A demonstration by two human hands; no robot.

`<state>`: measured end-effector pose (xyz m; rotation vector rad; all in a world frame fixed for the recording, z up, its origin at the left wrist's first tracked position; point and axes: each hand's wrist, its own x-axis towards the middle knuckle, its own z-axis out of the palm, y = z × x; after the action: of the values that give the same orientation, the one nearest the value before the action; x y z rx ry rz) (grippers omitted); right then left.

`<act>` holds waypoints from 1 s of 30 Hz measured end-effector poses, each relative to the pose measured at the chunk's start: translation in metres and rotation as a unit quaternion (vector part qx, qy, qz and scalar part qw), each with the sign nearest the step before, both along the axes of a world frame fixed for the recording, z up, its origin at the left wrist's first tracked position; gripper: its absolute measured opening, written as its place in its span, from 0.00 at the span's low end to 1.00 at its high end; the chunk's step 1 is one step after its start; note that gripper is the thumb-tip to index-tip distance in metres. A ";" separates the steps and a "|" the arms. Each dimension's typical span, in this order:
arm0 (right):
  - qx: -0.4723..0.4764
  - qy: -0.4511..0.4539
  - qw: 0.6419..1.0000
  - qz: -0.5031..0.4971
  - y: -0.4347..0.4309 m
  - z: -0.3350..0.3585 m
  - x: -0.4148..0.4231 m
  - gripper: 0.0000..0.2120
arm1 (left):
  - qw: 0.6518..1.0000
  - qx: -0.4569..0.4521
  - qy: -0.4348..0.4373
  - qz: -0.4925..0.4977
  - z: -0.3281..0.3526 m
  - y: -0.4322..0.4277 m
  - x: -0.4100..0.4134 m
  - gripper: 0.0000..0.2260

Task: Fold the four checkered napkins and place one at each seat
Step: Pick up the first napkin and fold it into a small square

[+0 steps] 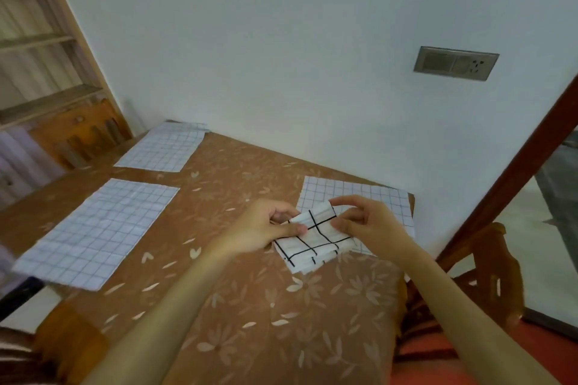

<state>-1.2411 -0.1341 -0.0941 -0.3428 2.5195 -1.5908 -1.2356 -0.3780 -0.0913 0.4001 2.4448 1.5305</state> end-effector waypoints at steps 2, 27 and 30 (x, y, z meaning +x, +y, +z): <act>-0.002 -0.005 1.000 -0.021 -0.008 -0.011 -0.001 0.12 | 1.000 -0.007 0.003 0.024 -0.016 -0.009 0.003 0.06; 0.065 -0.294 0.943 0.142 -0.181 -0.272 0.061 0.12 | 0.821 0.121 -0.221 0.512 -0.296 -0.080 0.150 0.14; 0.057 -0.317 0.930 0.179 -0.196 -0.290 0.073 0.09 | 0.802 0.085 -0.204 0.555 -0.316 -0.097 0.165 0.09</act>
<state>-1.1685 -0.3300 -0.3843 -0.2102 1.9097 -1.1652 -1.0707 -0.4752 -0.4071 -1.4487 2.1822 1.8741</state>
